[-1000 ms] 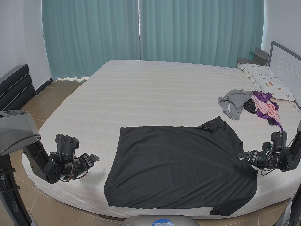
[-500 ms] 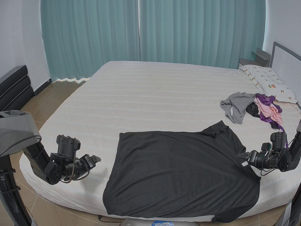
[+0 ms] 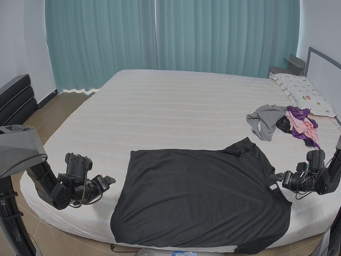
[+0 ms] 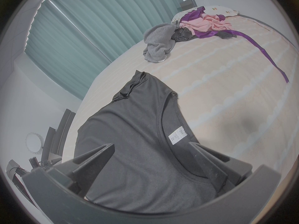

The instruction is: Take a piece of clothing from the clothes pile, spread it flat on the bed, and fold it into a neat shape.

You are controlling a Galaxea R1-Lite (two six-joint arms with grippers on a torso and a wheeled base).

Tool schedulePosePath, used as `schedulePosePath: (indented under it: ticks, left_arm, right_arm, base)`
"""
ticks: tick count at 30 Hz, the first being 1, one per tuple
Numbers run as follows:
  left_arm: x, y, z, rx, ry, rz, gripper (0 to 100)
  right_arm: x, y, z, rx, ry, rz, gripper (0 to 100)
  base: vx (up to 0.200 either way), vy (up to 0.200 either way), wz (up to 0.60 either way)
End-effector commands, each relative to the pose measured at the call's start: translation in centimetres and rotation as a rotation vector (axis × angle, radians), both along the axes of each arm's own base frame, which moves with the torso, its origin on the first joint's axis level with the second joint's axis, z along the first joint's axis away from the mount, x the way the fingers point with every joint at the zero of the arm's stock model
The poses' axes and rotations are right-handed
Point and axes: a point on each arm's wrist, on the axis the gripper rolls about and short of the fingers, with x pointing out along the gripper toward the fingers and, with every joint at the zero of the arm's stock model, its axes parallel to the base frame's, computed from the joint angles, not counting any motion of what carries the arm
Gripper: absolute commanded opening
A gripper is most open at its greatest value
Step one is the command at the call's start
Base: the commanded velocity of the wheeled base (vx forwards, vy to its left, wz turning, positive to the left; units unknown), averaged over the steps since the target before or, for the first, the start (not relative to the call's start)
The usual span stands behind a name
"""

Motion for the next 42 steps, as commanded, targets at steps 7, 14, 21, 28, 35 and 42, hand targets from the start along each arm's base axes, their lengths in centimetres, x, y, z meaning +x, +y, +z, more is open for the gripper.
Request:
schedulePosePath:
  ticks: [7, 14, 21, 28, 35, 42]
  left_arm:
    - [2.1, -0.8, 1.7, -0.037, -0.086, 0.004, 100]
    - [6.7, -1.4, 0.8, -0.049, -0.141, 0.002, 100]
    - [11.9, -1.7, 0.4, -0.147, -0.207, -0.085, 100]
    - [16.3, -3.5, -1.1, -0.147, -0.238, -0.128, 100]
    - [18.5, -5.1, -3.2, -0.142, -0.227, -0.143, 100]
    - [19.5, -5.6, -4.6, -0.087, -0.248, -0.088, 100]
  right_arm:
    - [0.1, 0.2, -0.1, 0.004, 0.003, 0.008, 100]
    - [0.3, 0.6, -0.1, 0.029, 0.007, -0.001, 100]
    - [0.6, 0.5, -0.5, 0.033, 0.015, -0.007, 100]
    - [0.7, 0.5, -0.5, 0.032, 0.014, -0.005, 100]
    - [0.7, 0.5, -0.4, 0.031, 0.013, -0.008, 100]
    - [0.7, 0.4, -0.4, 0.03, 0.013, -0.012, 100]
  base:
    - [0.0, 0.0, 0.0]
    - [0.0, 0.0, 0.0]
    - [0.0, 0.0, 0.0]
    - [0.0, 0.0, 0.0]
    - [0.0, 0.0, 0.0]
    - [0.0, 0.0, 0.0]
